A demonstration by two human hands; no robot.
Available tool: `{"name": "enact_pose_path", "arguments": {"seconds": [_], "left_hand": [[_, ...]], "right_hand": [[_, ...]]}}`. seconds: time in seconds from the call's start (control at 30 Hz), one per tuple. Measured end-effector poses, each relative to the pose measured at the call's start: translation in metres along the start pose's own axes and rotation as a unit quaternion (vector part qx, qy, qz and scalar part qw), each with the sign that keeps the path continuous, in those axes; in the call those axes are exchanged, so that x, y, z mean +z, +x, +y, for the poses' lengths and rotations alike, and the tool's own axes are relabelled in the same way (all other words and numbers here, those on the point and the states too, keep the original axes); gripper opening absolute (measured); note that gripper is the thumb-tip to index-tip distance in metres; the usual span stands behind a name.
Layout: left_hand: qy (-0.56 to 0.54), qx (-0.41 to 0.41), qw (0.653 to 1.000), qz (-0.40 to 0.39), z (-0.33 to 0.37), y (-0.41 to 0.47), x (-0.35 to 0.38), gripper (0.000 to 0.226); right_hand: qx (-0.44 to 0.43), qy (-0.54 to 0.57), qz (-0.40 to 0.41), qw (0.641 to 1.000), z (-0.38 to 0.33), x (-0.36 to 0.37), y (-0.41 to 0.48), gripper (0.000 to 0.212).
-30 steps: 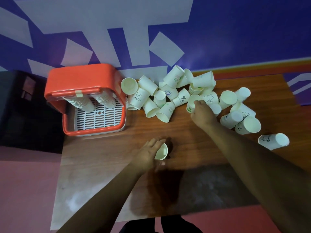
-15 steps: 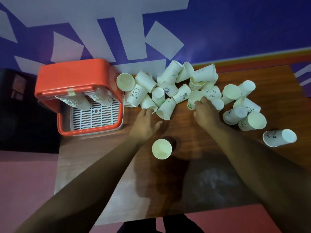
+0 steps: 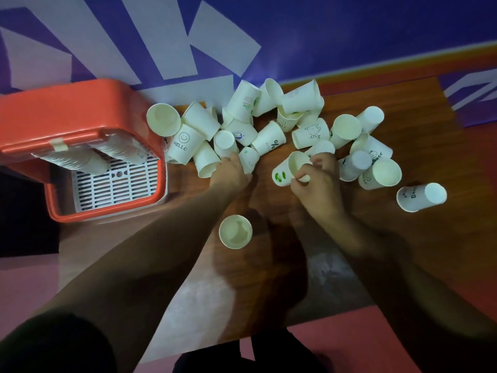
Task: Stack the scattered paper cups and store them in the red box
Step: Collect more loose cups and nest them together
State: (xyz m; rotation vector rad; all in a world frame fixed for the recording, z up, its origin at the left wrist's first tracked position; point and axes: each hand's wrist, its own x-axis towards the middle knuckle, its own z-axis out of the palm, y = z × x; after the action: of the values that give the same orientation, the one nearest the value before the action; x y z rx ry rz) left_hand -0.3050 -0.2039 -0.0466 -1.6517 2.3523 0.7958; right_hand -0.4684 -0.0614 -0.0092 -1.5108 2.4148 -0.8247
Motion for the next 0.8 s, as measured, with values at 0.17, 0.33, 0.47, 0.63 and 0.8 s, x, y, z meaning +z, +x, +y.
{"name": "enact_pose_path", "arguments": {"seconds": [0.17, 0.33, 0.47, 0.63, 0.8], "left_hand": [[-0.139, 0.021, 0.99, 0.0, -0.014, -0.017, -0.017, 0.068], [-0.337, -0.015, 0.941, 0.022, -0.048, -0.059, -0.045, 0.046], [-0.524, -0.073, 0.847, 0.057, -0.078, -0.094, -0.039, 0.036], [-0.683, -0.149, 0.713, 0.053, -0.101, -0.128, -0.035, 0.037], [-0.711, -0.12, 0.69, 0.063, -0.11, -0.154, -0.038, 0.03]], "right_hand": [[0.024, 0.132, -0.036, 0.99, -0.015, -0.015, -0.014, 0.017], [0.004, 0.202, -0.128, 0.971, -0.059, -0.034, -0.03, 0.015], [-0.011, 0.253, -0.202, 0.946, -0.085, -0.03, -0.053, 0.045], [-0.042, 0.159, -0.241, 0.956, -0.092, -0.006, -0.076, 0.087], [-0.168, -0.029, -0.216, 0.961, -0.096, 0.019, -0.093, 0.079]]}}
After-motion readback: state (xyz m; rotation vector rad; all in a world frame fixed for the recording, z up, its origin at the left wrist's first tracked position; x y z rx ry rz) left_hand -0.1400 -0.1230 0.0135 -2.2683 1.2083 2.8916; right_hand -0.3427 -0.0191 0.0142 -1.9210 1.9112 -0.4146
